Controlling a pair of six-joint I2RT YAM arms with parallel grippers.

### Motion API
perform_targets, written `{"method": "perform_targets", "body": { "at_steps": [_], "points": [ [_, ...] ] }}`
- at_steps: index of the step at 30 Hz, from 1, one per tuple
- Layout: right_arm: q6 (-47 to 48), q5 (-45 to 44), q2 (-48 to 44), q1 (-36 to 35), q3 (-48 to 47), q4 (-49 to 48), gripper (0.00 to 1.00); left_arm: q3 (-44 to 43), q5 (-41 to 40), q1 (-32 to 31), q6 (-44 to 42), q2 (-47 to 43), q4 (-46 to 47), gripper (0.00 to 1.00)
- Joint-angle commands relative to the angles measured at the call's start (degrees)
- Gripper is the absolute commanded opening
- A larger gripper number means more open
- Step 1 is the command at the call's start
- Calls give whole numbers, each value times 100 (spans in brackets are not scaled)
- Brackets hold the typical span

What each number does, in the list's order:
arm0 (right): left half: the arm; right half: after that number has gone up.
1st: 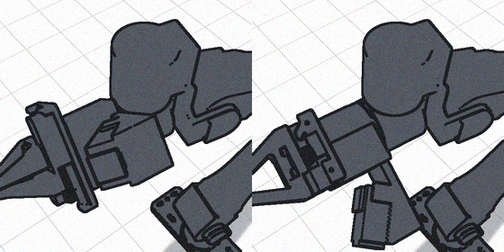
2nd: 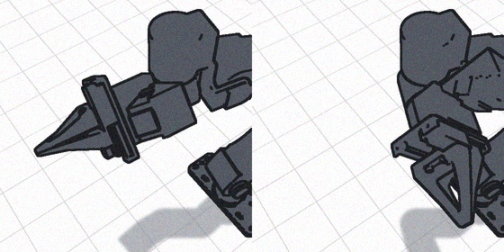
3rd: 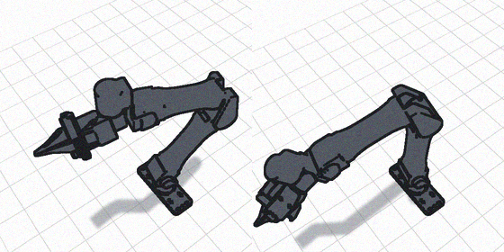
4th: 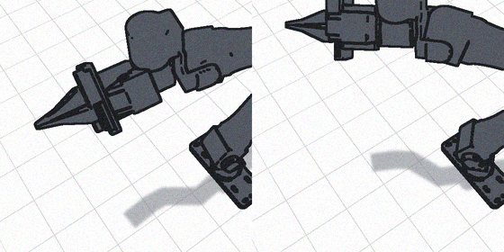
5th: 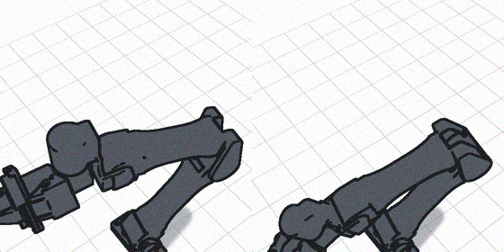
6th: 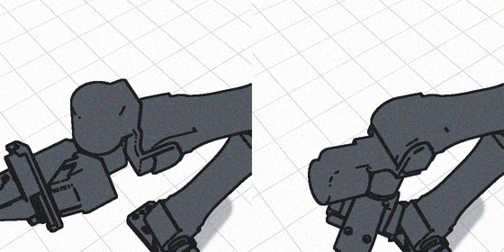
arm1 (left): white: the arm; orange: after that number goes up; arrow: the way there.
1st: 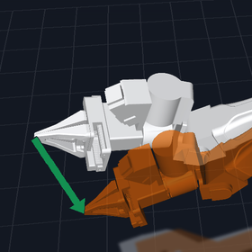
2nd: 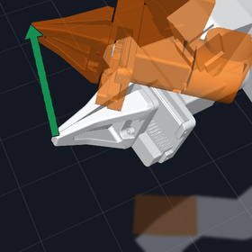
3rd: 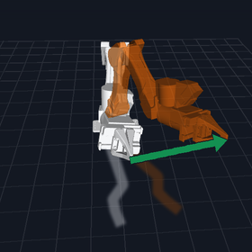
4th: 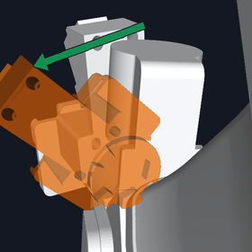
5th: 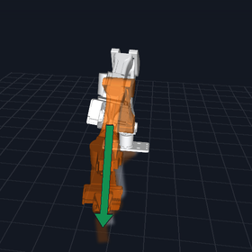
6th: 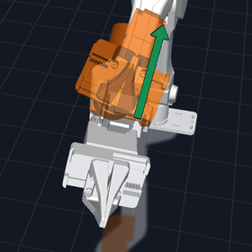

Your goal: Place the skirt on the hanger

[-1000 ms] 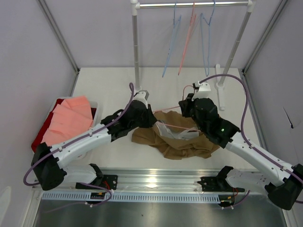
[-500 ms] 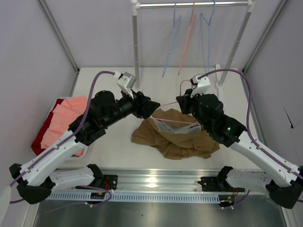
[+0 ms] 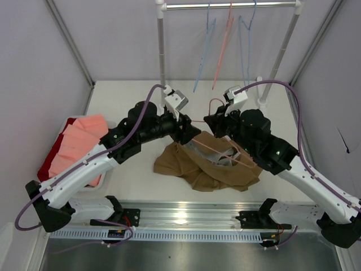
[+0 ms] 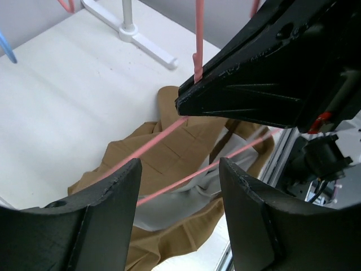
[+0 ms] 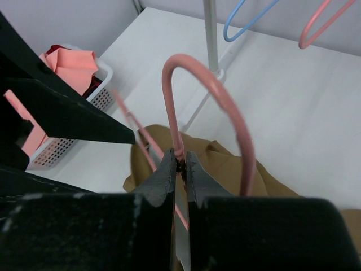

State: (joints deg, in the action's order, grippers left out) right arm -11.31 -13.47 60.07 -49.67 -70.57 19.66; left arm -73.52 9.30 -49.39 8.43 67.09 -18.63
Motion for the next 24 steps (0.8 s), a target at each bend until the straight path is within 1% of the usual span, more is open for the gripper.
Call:
{"method": "perform_targets", "body": {
  "at_steps": [1, 7, 11, 15, 22, 24],
  "points": [
    [15, 205, -198, -43, -318, -147, 0, -189, 318, -18, -368, -21, 79, 63],
    [-55, 354, -259, -34, -326, -77, 0, -189, -33, -10, -631, 67, -35, 63],
    [-73, 451, -321, -43, -318, -41, 0, -198, 10, 8, -816, 58, 35, 66],
    [-99, 697, -374, -34, -387, 20, 0, -339, 519, 78, -1202, 225, -87, 65],
    [-55, 1119, -356, 19, -616, 240, 0, -585, 1152, 228, -1475, 331, -299, 67],
    [-73, 1232, -365, 71, -643, 266, 0, -699, 1521, 280, -1528, 410, -377, 67]
  ]
}}
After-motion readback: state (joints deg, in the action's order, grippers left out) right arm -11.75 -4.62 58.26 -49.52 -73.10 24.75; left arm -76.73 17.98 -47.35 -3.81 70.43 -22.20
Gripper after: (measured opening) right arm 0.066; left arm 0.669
